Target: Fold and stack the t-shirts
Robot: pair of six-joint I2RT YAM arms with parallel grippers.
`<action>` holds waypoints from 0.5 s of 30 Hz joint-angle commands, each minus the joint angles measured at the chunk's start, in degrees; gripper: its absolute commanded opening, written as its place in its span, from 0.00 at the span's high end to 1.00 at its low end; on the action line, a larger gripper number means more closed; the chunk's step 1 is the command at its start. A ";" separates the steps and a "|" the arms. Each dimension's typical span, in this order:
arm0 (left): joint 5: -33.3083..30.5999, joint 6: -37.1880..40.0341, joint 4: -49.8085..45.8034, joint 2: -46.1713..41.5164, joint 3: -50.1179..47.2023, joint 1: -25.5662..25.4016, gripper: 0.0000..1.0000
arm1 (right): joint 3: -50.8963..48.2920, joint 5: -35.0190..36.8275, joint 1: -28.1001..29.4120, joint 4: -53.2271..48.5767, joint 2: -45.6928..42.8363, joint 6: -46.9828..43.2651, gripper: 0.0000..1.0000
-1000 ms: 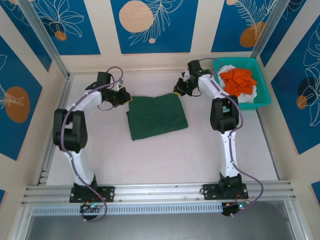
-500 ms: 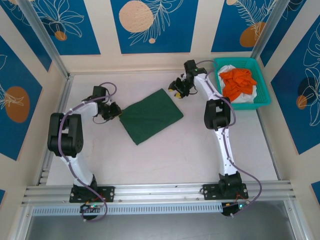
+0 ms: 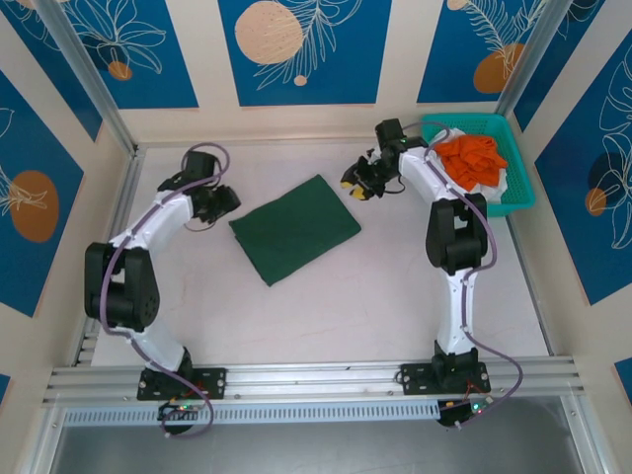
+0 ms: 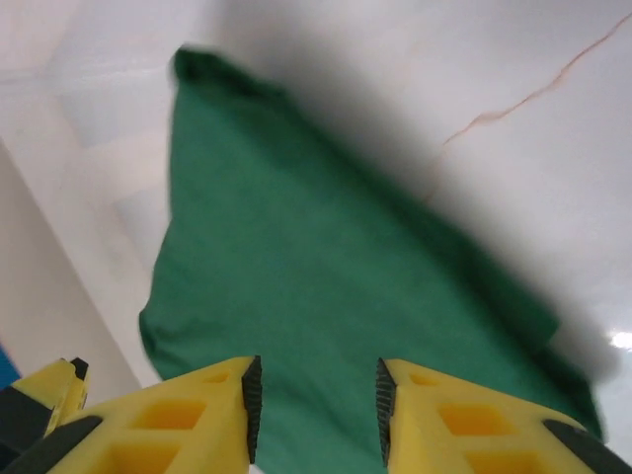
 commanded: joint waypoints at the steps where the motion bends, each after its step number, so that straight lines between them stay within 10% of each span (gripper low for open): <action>1: 2.20 -3.96 -1.78 -0.66 0.76 -7.31 0.57 | -4.91 -2.98 2.79 2.66 -0.67 -0.14 0.65; 15: 11.89 -11.34 13.93 4.70 -20.53 -13.96 0.60 | -22.92 0.48 4.69 9.99 -1.83 5.13 0.68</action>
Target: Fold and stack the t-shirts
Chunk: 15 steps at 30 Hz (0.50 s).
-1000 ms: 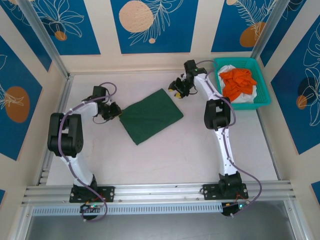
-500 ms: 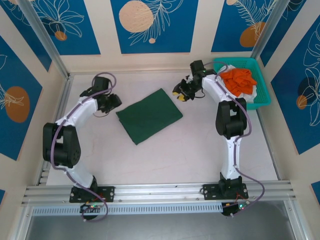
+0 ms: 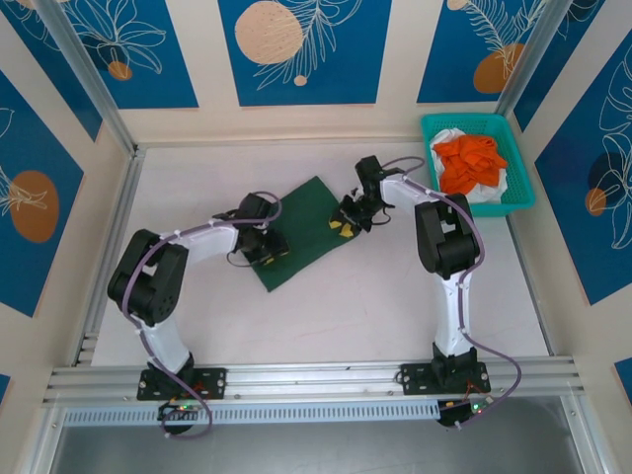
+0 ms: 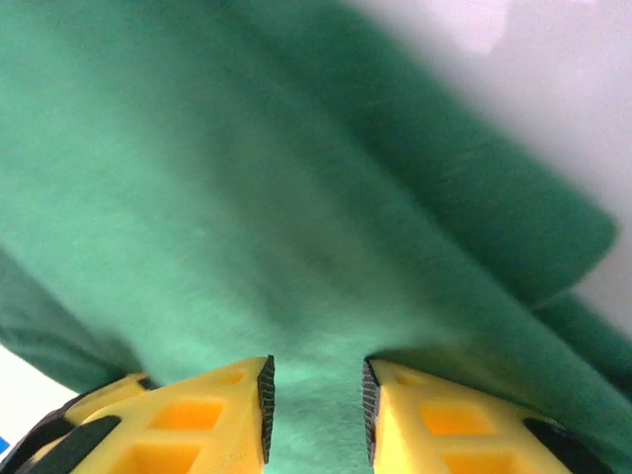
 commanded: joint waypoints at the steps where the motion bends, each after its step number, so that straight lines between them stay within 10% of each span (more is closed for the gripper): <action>1: 1.31 -0.53 0.34 -1.80 -6.13 0.21 0.60 | -7.20 0.22 0.10 3.48 -3.34 4.38 0.68; 15: -1.81 6.11 -2.72 -17.35 -20.53 6.47 0.52 | -38.09 4.19 9.46 15.93 -25.75 22.40 0.64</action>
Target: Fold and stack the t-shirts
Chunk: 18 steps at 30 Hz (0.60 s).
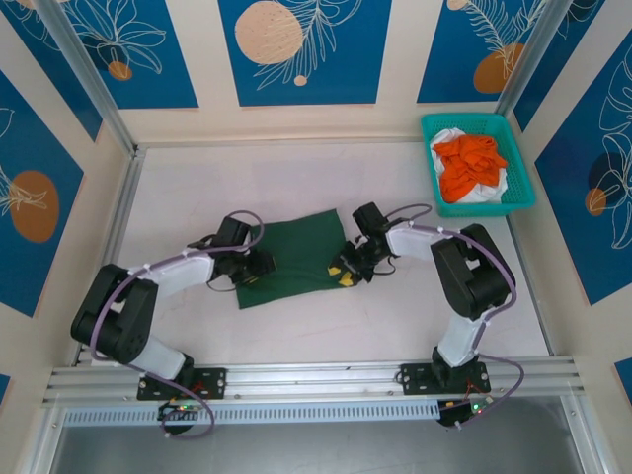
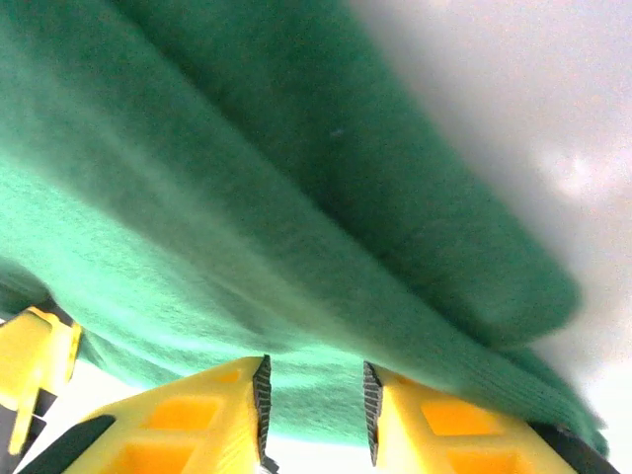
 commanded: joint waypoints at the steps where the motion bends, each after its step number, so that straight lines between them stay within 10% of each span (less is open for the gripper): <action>1: -2.20 2.29 -8.03 -2.32 -2.52 4.89 0.51 | -2.10 4.66 1.02 -0.79 -3.60 4.18 0.62; 11: 4.64 9.36 -16.66 -2.52 14.33 12.04 0.35 | 12.84 9.01 2.29 -6.57 -5.31 -4.17 0.59; 18: 8.45 10.94 -16.47 9.56 24.20 16.36 0.59 | 30.83 5.29 2.64 -7.82 10.78 -6.16 0.70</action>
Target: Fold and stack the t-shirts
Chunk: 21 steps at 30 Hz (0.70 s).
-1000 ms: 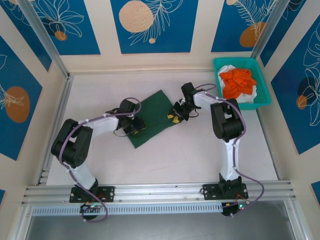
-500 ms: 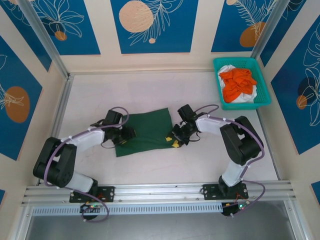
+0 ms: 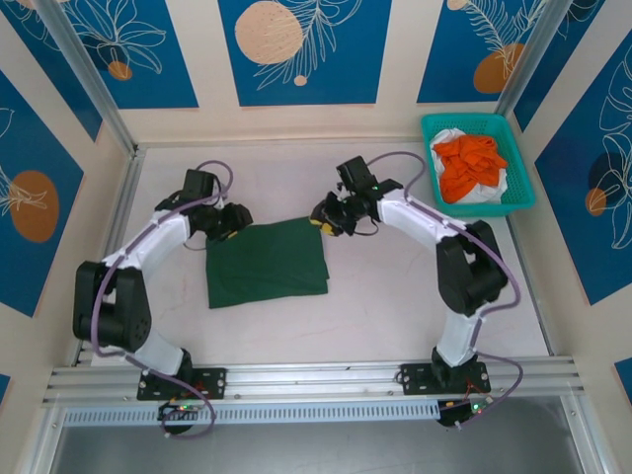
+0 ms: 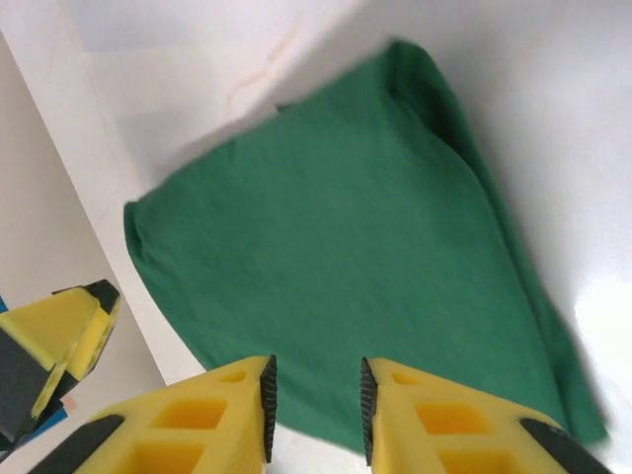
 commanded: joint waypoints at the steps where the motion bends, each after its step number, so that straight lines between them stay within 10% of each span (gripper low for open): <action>1: 3.84 1.19 -1.91 6.31 1.99 3.25 0.59 | 6.31 -2.06 0.75 -3.43 7.93 -2.05 0.72; 16: 3.28 3.56 -0.63 18.13 3.26 16.31 0.59 | 22.45 -8.19 -5.44 -8.24 29.89 0.41 0.75; 21: 5.13 3.54 -1.95 18.07 7.57 17.05 0.42 | 22.40 -10.08 -6.52 -7.77 30.26 0.42 0.75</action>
